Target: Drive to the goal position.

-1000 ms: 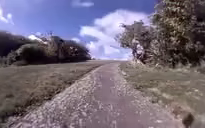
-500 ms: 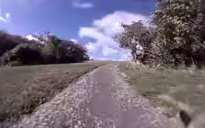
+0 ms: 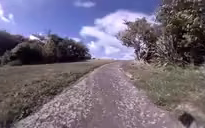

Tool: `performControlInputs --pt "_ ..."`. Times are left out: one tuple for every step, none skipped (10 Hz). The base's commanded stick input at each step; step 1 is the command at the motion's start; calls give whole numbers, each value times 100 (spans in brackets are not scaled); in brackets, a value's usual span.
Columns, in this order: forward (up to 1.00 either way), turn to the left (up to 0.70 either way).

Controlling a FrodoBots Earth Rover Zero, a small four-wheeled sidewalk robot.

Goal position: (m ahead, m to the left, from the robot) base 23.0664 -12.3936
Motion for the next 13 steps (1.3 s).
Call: performControlInputs --pt "100 0" --pt "100 0" --pt "100 0" --pt "100 0" --pt "100 0" --pt "100 0" --pt "100 0" --pt "100 0" --pt "100 0" --pt "100 0" --pt "100 0" --pt "100 0" --pt "100 0"
